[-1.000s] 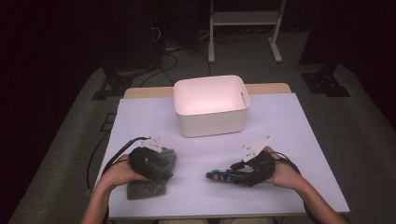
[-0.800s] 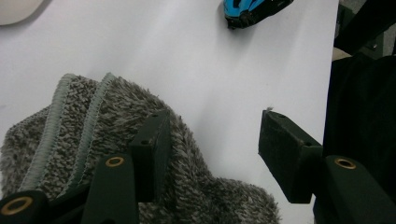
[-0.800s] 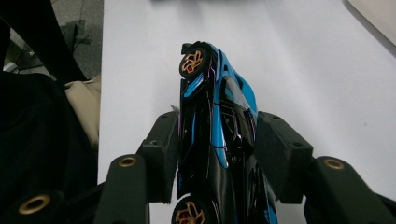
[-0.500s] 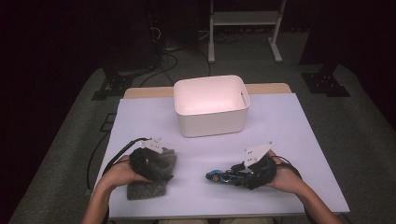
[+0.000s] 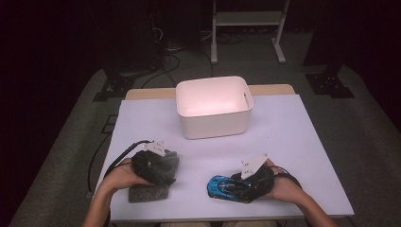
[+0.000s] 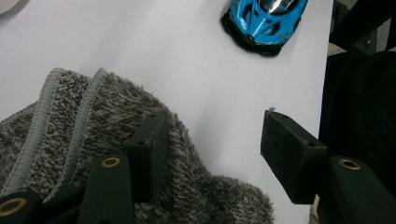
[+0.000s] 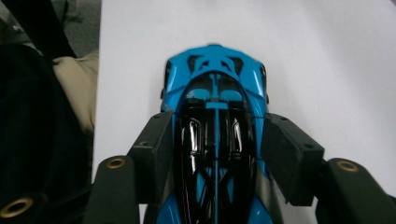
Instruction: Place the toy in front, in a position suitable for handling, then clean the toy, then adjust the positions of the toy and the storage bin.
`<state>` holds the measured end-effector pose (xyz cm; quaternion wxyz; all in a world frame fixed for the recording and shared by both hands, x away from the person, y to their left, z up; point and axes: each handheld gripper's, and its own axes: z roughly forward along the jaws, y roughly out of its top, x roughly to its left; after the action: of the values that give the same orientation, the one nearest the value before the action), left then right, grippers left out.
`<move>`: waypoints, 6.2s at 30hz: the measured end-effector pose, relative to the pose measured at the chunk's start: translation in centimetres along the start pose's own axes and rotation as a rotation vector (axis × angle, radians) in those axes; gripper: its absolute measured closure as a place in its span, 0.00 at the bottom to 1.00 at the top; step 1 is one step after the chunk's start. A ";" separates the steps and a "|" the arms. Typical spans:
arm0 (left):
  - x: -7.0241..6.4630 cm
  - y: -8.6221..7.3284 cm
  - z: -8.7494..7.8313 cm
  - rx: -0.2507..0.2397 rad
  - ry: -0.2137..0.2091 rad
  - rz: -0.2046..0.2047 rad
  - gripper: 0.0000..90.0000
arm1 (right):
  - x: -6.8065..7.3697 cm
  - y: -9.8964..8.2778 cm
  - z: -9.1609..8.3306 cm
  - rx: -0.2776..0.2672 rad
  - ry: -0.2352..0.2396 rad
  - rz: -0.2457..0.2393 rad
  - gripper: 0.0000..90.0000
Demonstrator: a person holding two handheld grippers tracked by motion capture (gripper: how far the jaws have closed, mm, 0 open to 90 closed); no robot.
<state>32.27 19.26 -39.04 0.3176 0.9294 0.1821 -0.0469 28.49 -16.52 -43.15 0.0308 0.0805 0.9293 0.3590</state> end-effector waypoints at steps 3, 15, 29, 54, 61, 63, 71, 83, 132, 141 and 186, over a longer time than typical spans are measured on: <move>0.1 -0.2 -0.1 -0.005 0.001 -0.006 0.45 | 0.1 -0.1 0.1 -0.007 -0.007 0.008 0.43; -0.1 -0.6 0.0 -0.026 0.009 -0.024 0.40 | 0.5 0.0 0.5 -0.003 0.000 0.009 0.28; -0.3 -1.4 -0.2 -0.053 0.042 -0.028 0.31 | -0.3 0.1 1.2 0.010 0.019 0.039 0.24; -1.0 -1.8 -0.6 -0.122 0.150 -0.020 0.18 | -5.6 2.3 -2.3 -0.045 0.078 0.160 0.31; -1.0 -2.2 -1.1 -0.128 0.167 -0.032 0.13 | -8.0 4.2 -4.3 -0.049 0.054 0.138 0.32; -1.0 -2.3 -1.1 -0.128 0.168 -0.037 0.13 | -8.5 4.7 -4.6 -0.048 0.050 0.133 0.32; -1.0 -2.7 -1.3 -0.139 0.169 -0.042 0.12 | -9.8 6.5 -5.3 -0.037 0.043 0.110 0.32; -1.2 -2.7 -1.4 -0.136 0.170 -0.031 0.12 | -10.4 8.5 -5.9 -0.036 0.046 0.062 0.32; -1.0 -3.5 -2.2 -0.155 0.172 -0.052 0.11 | -18.7 13.6 -4.5 0.074 0.007 -0.046 0.54; -1.0 -3.5 -2.3 -0.160 0.169 -0.057 0.11 | -19.2 13.2 -3.2 0.108 0.014 -0.041 0.68; -1.3 -3.8 -2.2 -0.150 0.157 -0.046 0.11 | -16.4 12.1 -3.2 0.176 0.068 -0.038 0.94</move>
<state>29.60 22.99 -39.19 0.3698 0.8995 0.2305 0.0325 45.86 -12.57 -32.66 -0.0011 0.0531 0.9591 0.2780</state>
